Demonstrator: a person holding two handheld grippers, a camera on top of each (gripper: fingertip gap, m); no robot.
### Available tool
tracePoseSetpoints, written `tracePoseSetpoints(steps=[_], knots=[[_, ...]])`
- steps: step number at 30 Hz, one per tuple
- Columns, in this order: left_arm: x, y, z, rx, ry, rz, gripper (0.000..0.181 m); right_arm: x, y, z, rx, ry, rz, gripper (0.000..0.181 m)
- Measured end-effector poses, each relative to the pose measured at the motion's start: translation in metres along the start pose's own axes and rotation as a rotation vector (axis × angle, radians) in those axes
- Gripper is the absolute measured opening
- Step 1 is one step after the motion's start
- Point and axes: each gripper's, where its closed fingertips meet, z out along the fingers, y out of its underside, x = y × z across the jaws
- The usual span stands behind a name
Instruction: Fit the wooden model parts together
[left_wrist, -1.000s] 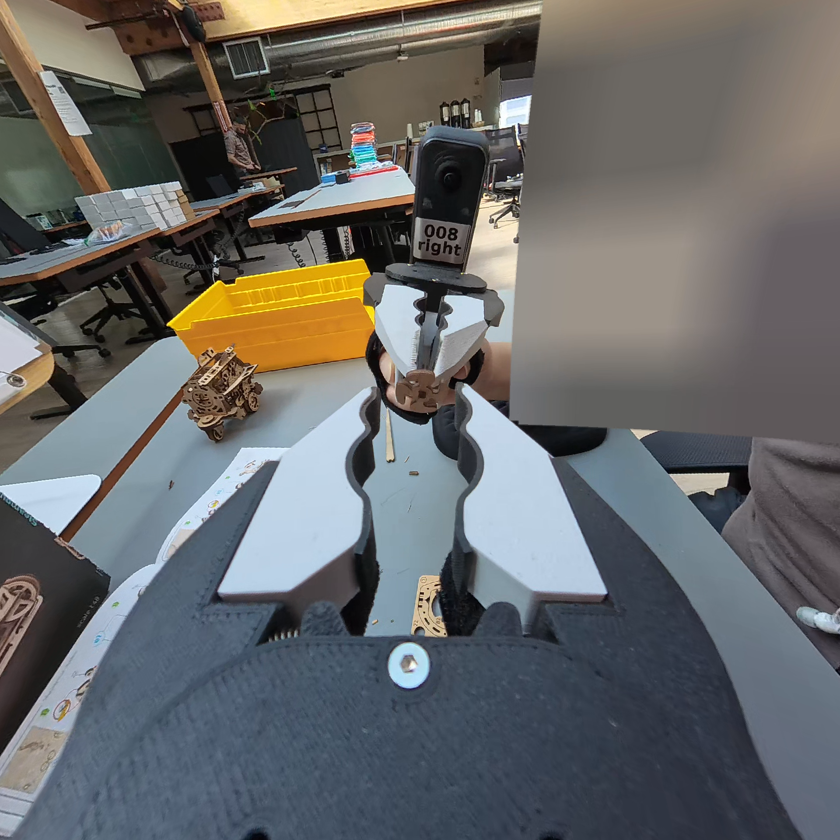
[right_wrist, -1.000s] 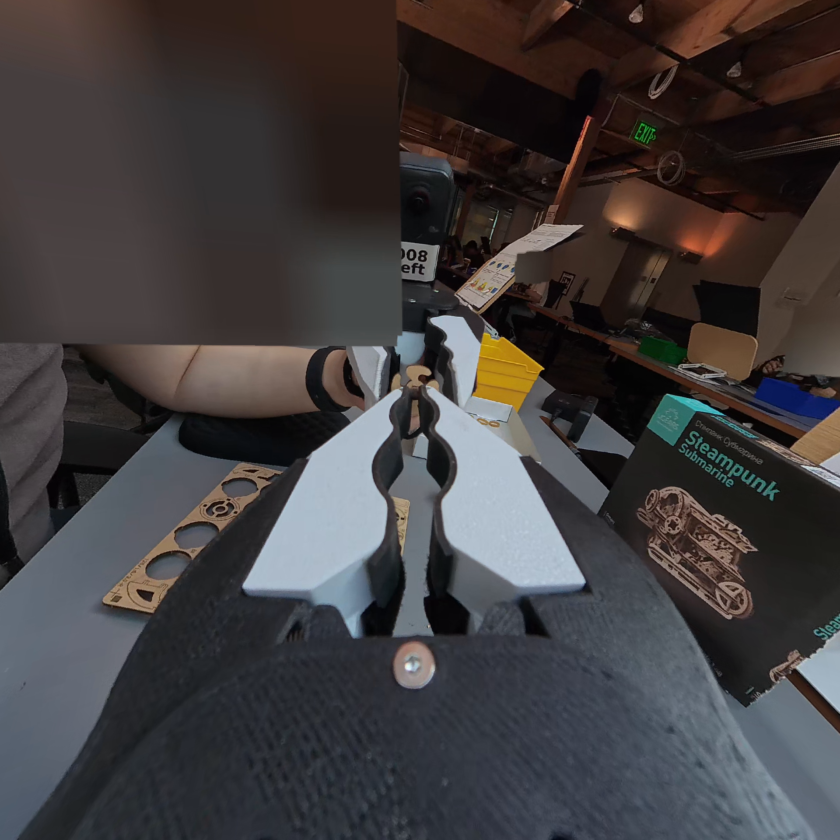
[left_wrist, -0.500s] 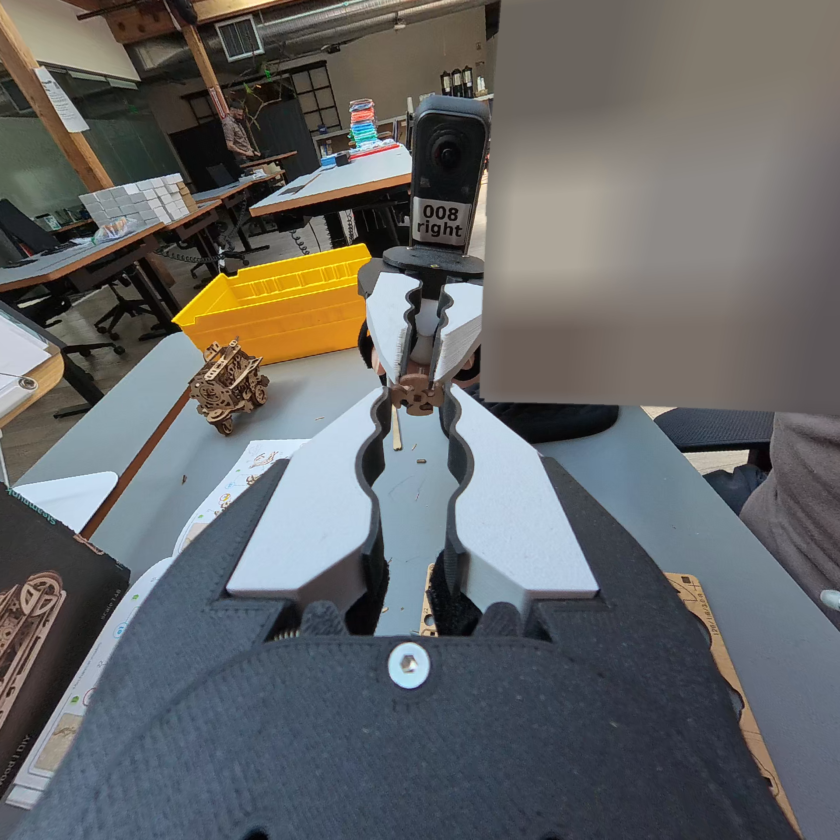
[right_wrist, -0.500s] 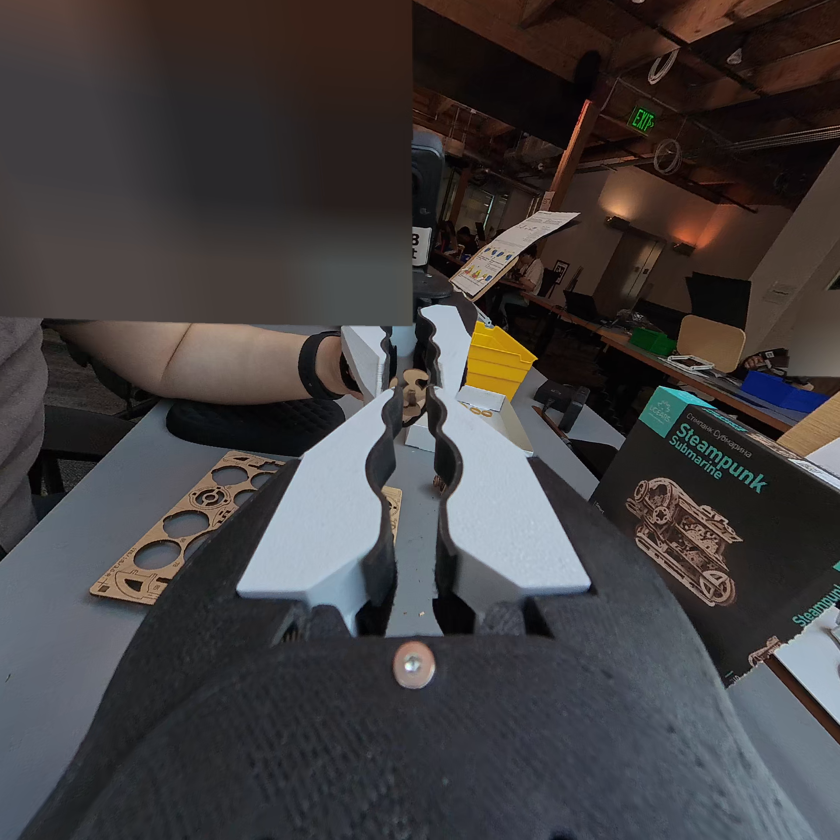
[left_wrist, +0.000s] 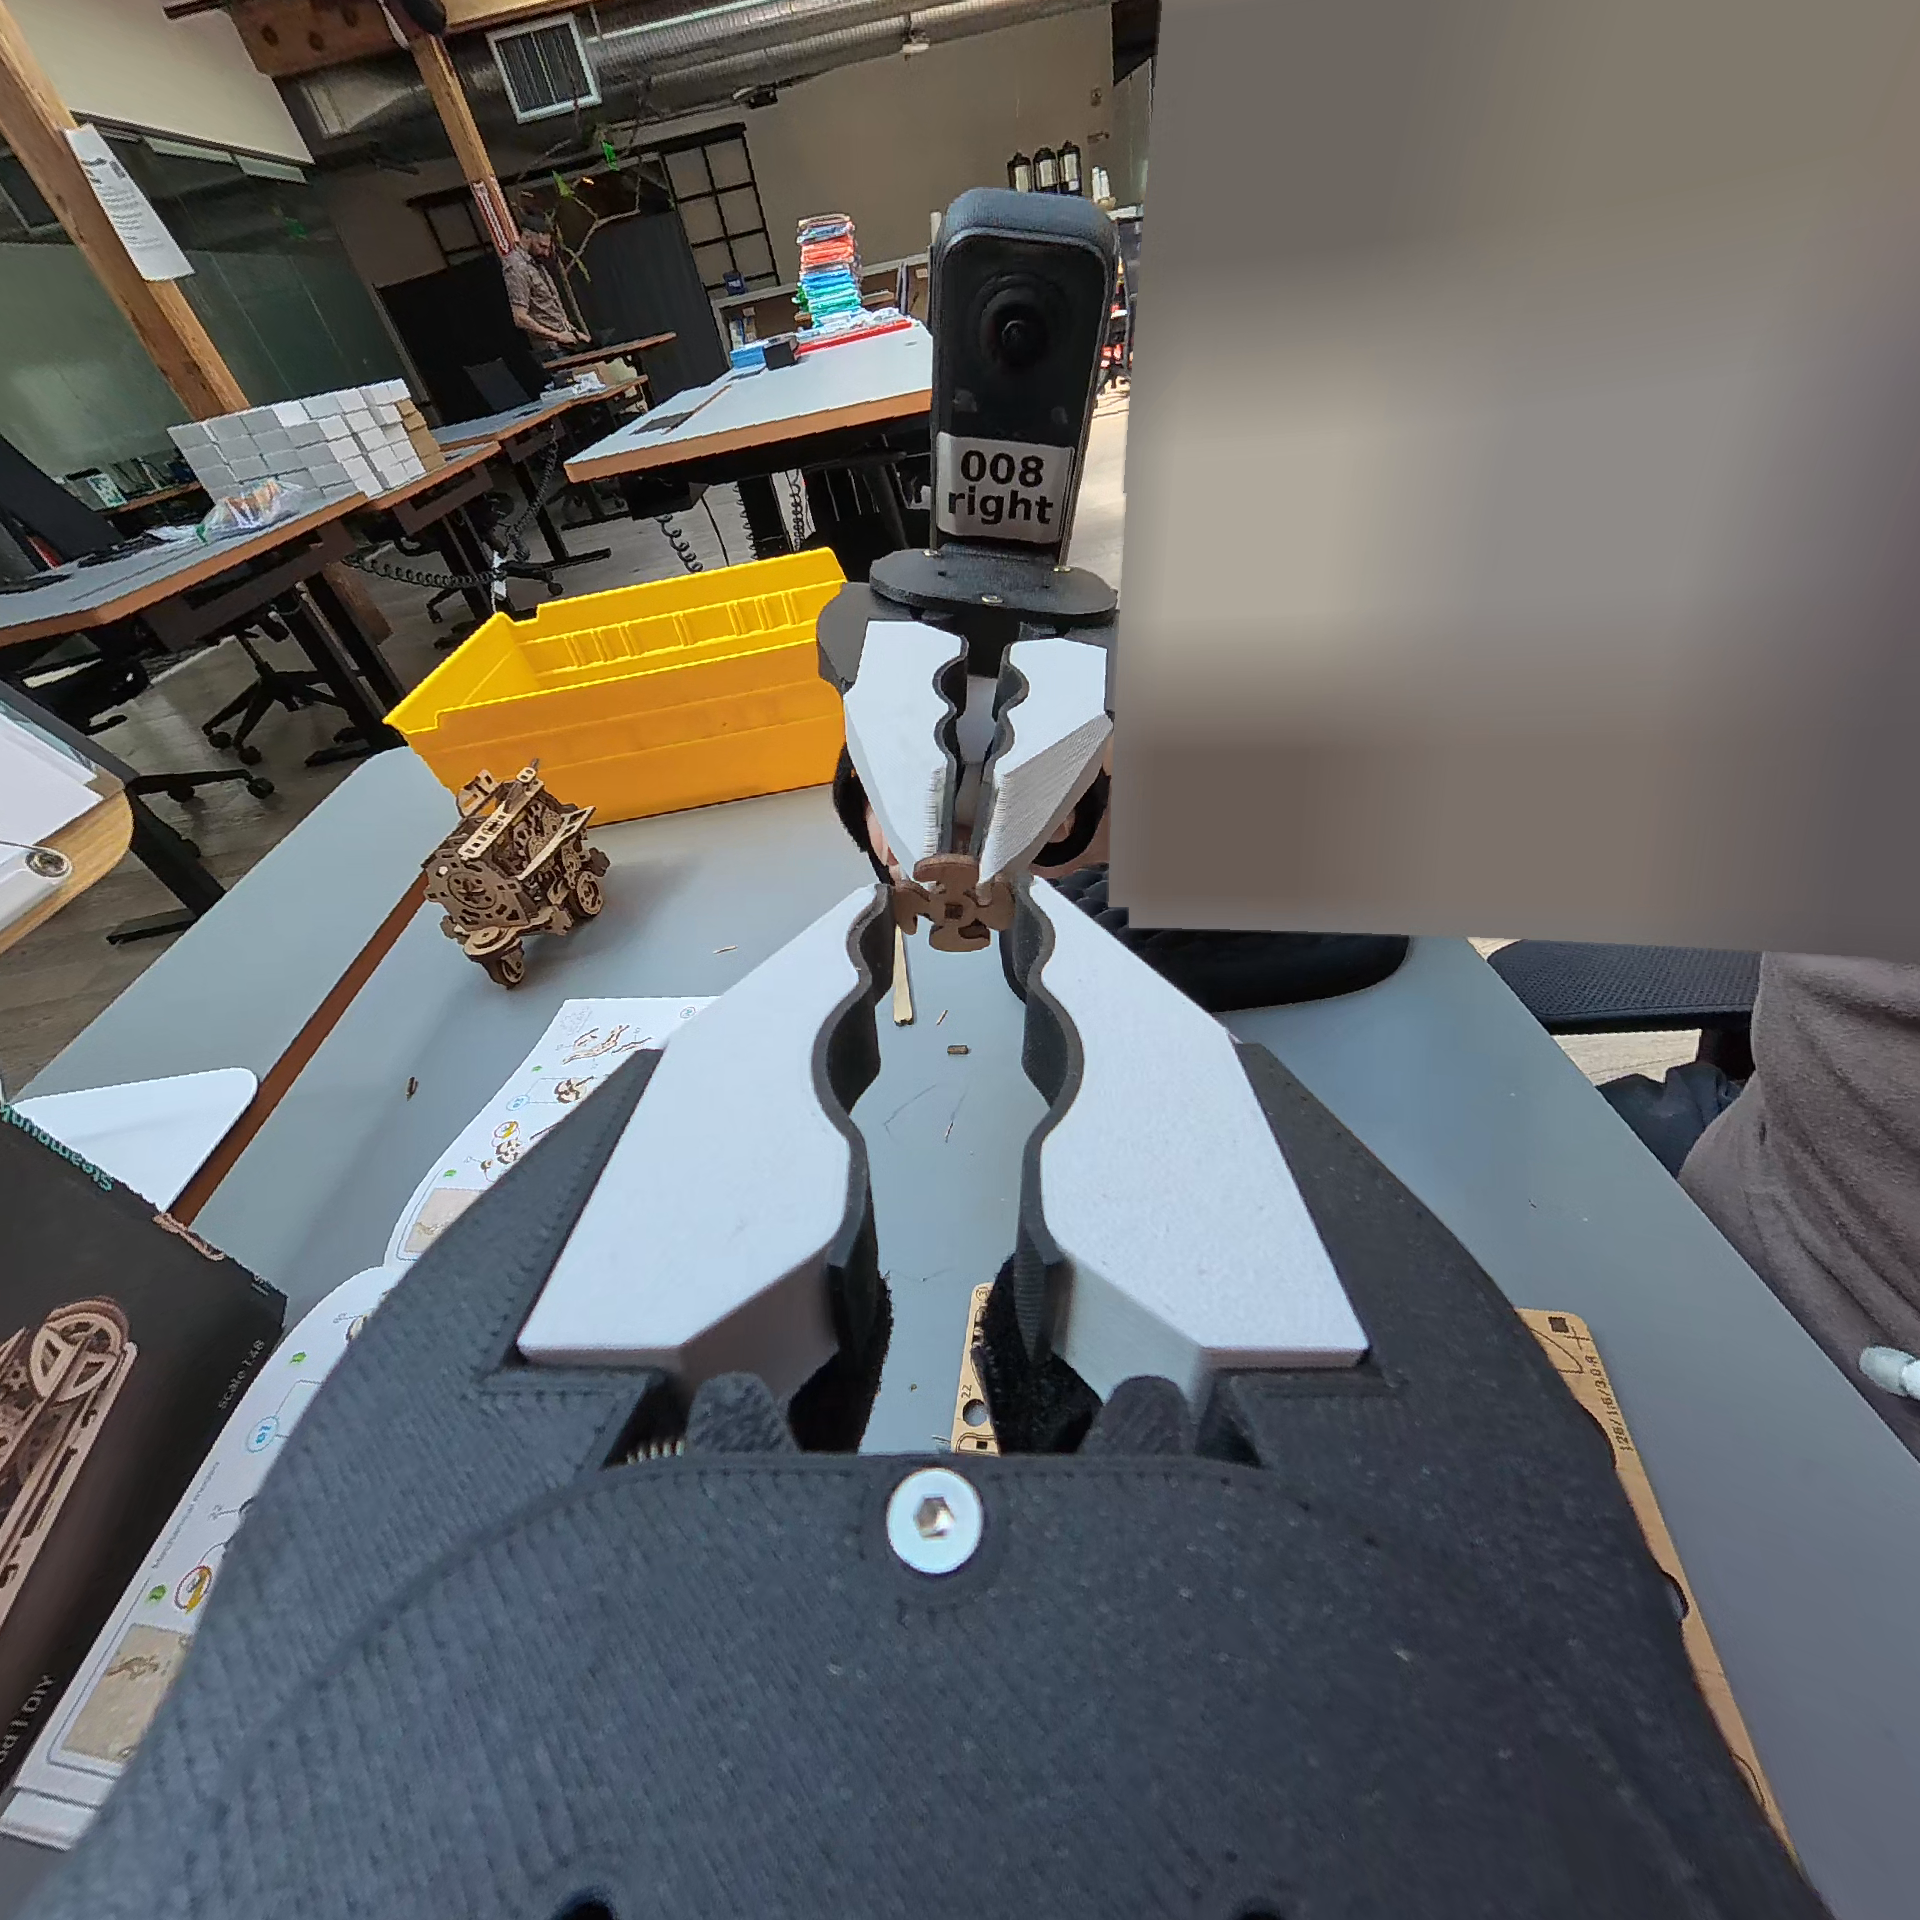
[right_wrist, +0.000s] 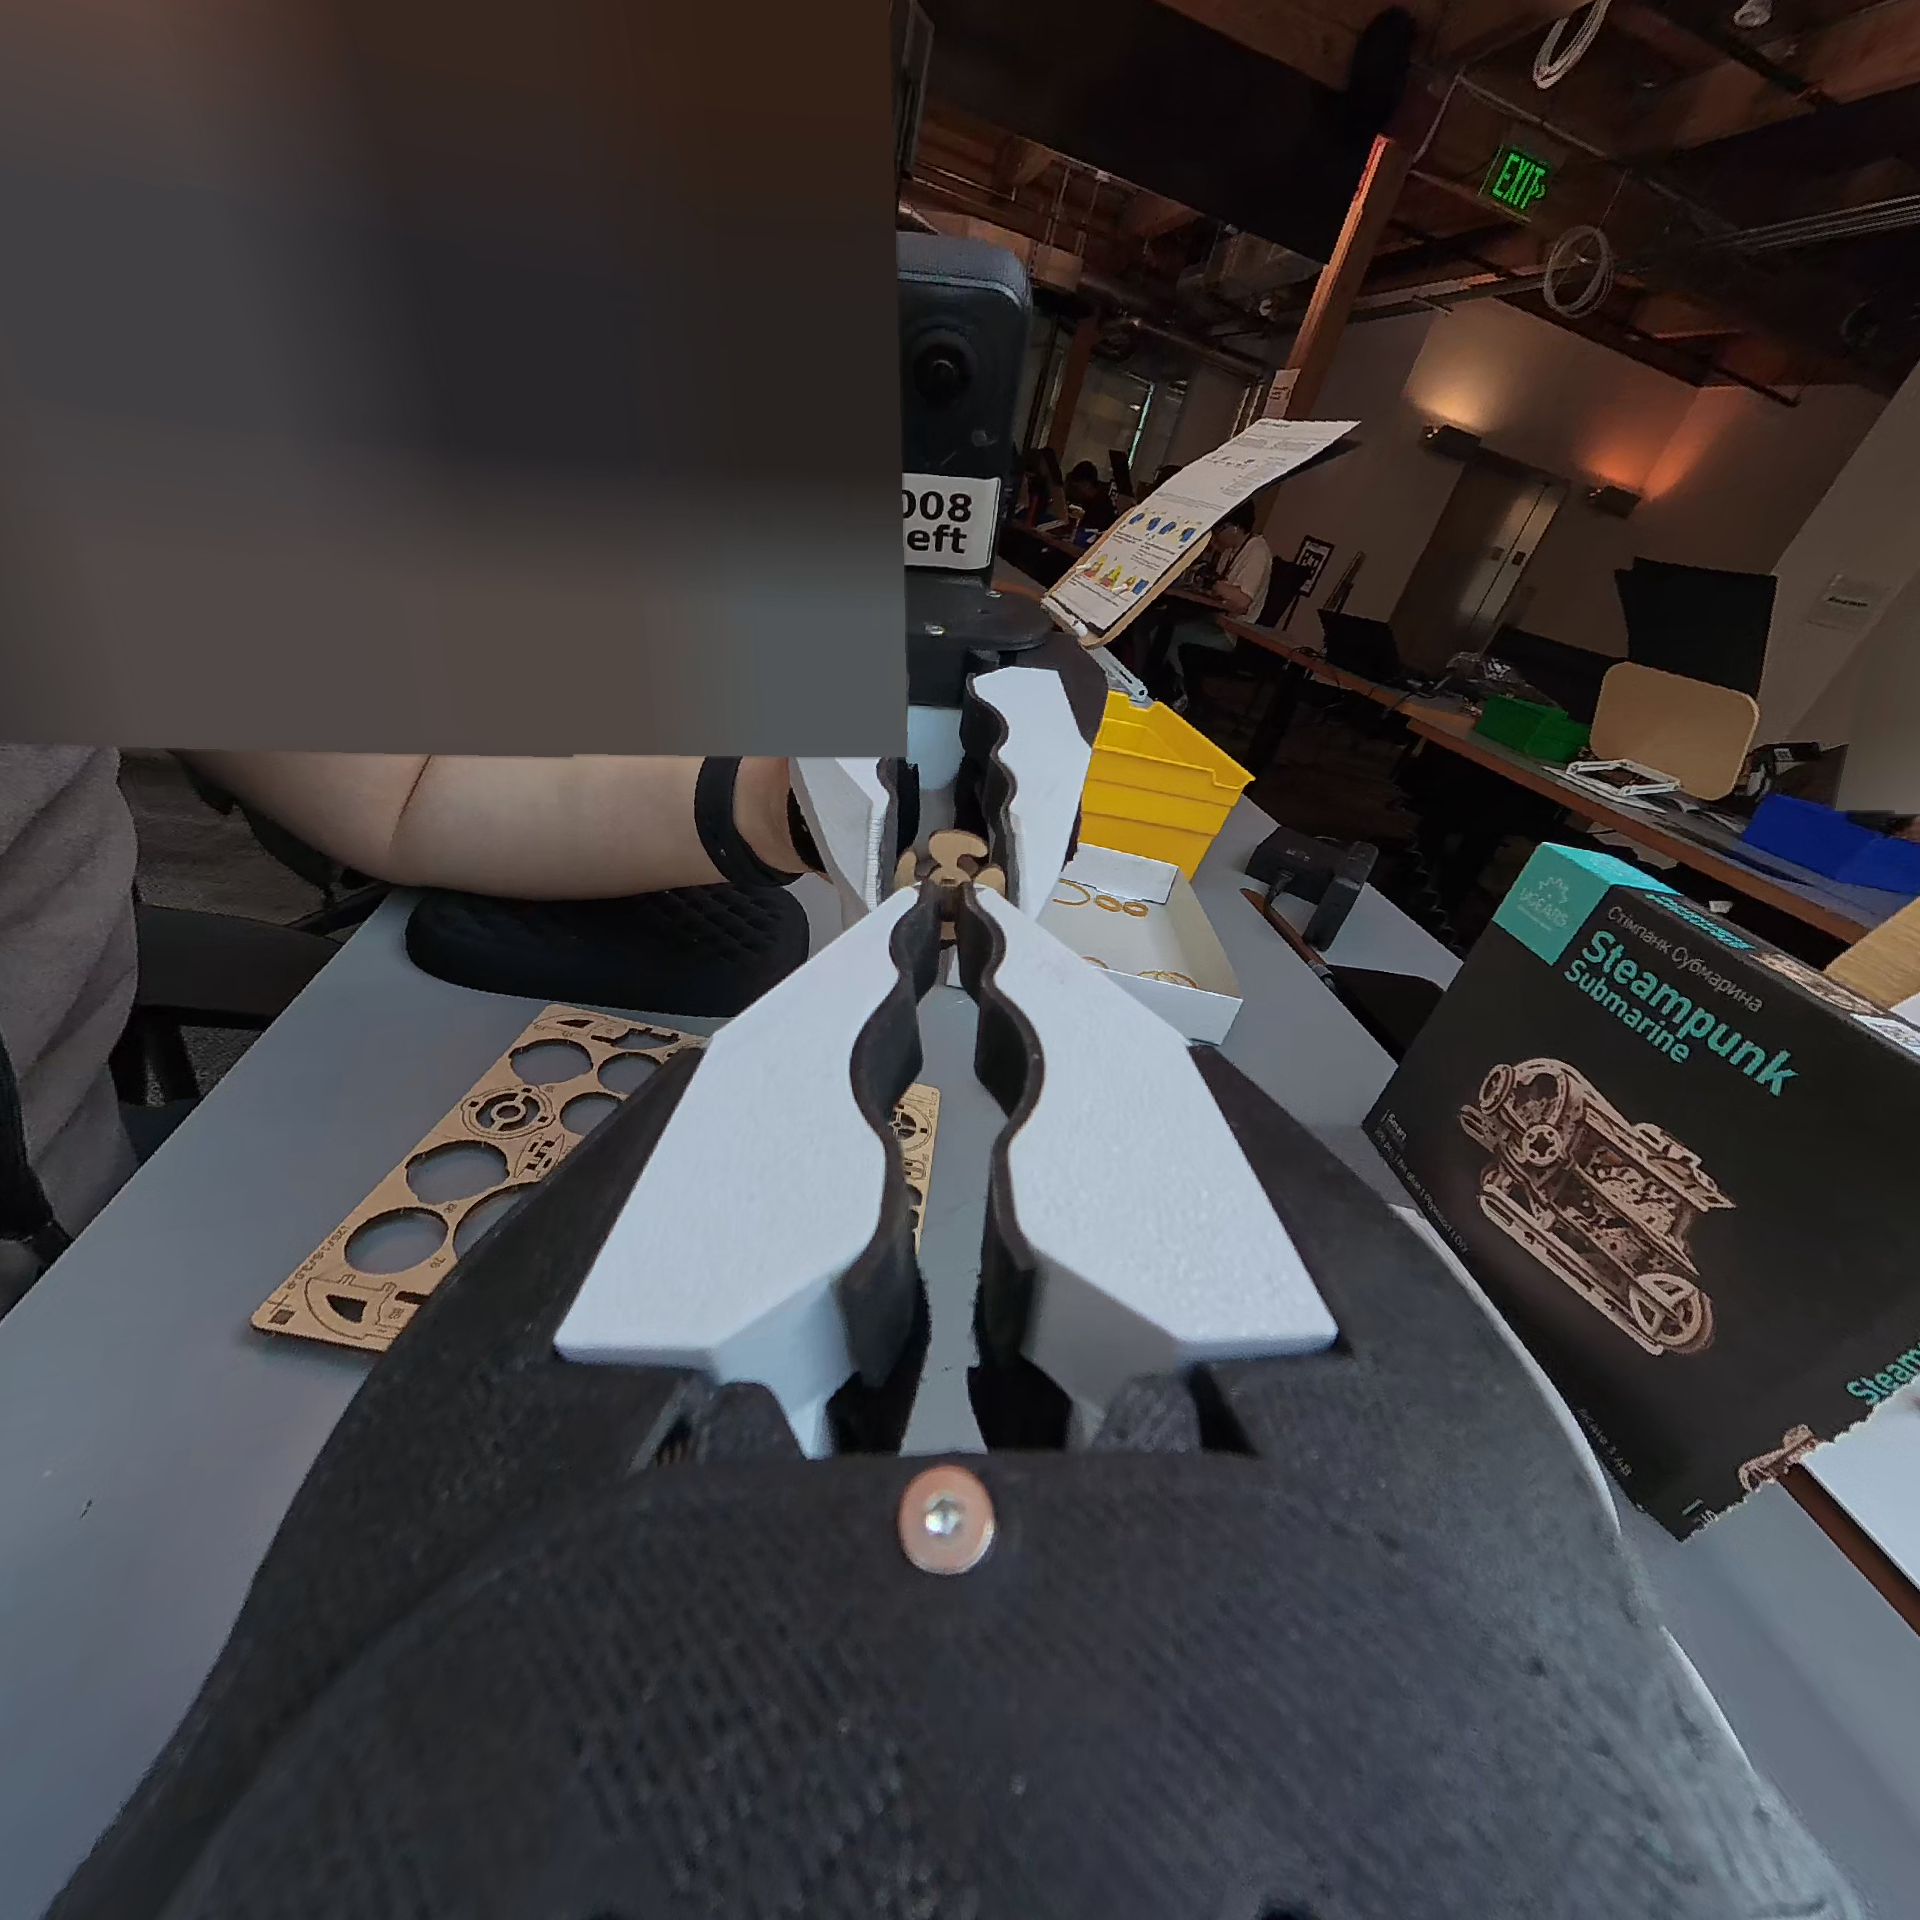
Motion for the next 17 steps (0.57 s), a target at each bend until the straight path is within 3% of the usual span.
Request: tracePoseSetpoints(steps=[7, 12, 17], knots=[[-0.001, 0.002, 0.001, -0.016, -0.011, 0.008, 0.021, 0.002, 0.003, 0.000, -0.023, 0.014, -0.015, 0.002], [-0.004, -0.013, -0.004, 0.063, -0.028, -0.018, 0.026, 0.006, -0.016, -0.008, 0.146, -0.048, 0.162, 0.002], [-0.005, -0.027, -0.014, 0.139, -0.024, -0.029, 0.012, 0.008, -0.022, -0.012, 0.196, -0.063, 0.208, 0.002]])
